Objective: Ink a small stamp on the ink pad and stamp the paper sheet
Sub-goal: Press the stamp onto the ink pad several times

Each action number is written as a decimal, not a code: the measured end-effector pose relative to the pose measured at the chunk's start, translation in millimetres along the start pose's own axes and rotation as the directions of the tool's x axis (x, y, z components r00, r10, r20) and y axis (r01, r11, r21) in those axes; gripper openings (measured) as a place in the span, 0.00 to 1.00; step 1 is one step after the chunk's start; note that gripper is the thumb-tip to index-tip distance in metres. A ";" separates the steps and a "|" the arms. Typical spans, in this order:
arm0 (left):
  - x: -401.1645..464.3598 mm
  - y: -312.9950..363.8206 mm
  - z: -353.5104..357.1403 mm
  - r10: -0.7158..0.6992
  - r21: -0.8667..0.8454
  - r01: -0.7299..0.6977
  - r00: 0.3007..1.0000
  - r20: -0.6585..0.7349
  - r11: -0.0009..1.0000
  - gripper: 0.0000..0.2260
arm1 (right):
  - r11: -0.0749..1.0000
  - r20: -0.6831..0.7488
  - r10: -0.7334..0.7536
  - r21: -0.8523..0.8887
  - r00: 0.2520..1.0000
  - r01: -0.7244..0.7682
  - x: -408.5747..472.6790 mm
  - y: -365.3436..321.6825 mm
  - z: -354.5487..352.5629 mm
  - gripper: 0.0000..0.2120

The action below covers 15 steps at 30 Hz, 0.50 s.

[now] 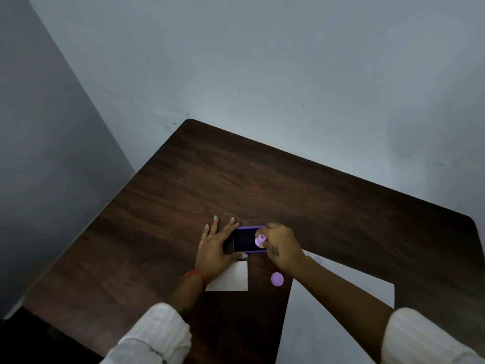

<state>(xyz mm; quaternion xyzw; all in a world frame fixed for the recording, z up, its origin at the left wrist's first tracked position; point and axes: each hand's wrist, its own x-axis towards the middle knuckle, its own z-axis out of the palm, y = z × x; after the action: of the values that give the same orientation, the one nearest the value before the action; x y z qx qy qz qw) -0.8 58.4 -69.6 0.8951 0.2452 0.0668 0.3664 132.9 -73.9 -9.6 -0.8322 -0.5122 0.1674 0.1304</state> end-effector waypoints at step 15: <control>-1.4 6.3 -5.8 -0.009 0.021 0.008 0.999 0.048 1.000 0.37 | 0.891 0.035 0.273 0.368 0.961 -0.266 -5.5 -16.8 -17.8 0.08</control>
<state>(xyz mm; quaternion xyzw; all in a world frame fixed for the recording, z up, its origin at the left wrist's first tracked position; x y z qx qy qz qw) -1.3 57.4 -61.0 0.8991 0.2408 0.0414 0.3632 124.3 -72.2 13.9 -0.8571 -0.3502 0.2698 0.2644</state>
